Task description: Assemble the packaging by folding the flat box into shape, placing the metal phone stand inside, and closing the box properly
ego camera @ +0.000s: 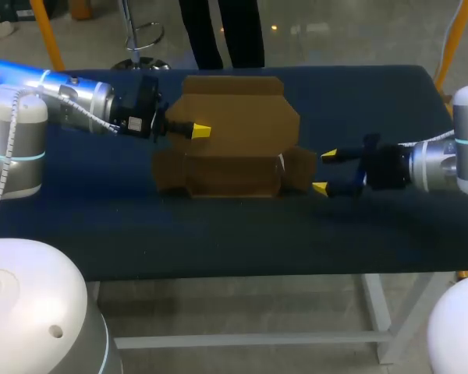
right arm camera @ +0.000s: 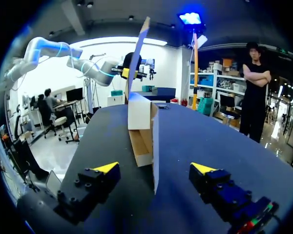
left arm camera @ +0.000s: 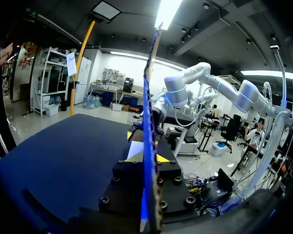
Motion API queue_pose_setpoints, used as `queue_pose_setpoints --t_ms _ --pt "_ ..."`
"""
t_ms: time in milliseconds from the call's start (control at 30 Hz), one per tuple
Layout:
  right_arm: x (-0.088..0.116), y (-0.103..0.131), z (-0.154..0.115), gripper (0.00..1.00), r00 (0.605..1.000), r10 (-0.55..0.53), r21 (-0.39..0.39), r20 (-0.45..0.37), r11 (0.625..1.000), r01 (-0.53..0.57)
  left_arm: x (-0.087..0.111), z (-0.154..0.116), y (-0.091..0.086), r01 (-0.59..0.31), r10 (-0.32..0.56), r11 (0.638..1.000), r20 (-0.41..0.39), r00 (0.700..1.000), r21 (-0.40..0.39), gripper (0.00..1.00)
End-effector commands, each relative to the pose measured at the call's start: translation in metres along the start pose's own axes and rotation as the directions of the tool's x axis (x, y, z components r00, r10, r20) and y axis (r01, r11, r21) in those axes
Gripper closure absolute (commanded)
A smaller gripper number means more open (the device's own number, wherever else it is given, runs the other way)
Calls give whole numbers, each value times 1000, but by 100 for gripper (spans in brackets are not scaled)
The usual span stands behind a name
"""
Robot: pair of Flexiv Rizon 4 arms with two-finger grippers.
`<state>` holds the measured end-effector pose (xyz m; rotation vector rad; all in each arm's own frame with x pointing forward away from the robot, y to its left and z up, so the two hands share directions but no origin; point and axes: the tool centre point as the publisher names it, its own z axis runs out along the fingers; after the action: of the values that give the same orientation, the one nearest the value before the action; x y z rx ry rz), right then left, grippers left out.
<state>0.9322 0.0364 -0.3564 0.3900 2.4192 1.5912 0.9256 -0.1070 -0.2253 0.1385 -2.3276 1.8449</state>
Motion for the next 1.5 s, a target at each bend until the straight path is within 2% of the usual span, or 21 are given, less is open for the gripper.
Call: queue_pose_setpoints --t_ms 33,133,233,300,367,467,600,800,1000,1267,1367,1500 --pt "-15 -3 17 0 999 2 -12 -39 1000 -2 -1 0 2 0 0 1000 -4 1000 -2 100" --pt "-18 -1 22 7 999 0 -14 -44 1000 -1 -1 0 2 0 0 1000 -4 1000 -2 100" --pt "-18 1 27 22 999 -2 -17 -48 1000 1 -1 0 2 0 0 1000 -4 1000 -2 100" --pt "-19 2 28 28 999 -3 -19 -49 1000 2 -1 0 2 0 0 1000 -4 1000 -2 100" --pt "-19 2 30 51 999 -3 -22 -48 1000 2 -1 0 2 0 0 1000 -4 1000 -2 100" --pt "-18 3 32 65 999 -5 -24 -46 1000 4 -1 0 2 0 0 1000 -4 1000 -2 100" --pt "-16 4 36 80 999 -5 -24 -47 1000 4 -1 0 2 0 0 1000 -4 1000 -2 100" --pt "-9 5 39 95 999 -7 -21 -43 1000 6 -1 0 2 0 0 1000 -4 1000 -2 100" --pt "-1 5 39 100 1000 1 -21 -28 1000 -2 -1 0 2 0 0 1000 -4 1000 -2 100" --pt "11 6 39 96 1000 14 -20 9 1000 -13 -1 0 2 0 0 1000 -4 1000 -2 100" --pt "14 6 40 91 999 22 -18 29 1000 -22 -1 0 2 0 0 1000 -4 1000 -2 100" --pt "18 5 40 91 998 35 -17 55 999 -34 -1 0 2 0 0 1000 -4 1000 -2 100"
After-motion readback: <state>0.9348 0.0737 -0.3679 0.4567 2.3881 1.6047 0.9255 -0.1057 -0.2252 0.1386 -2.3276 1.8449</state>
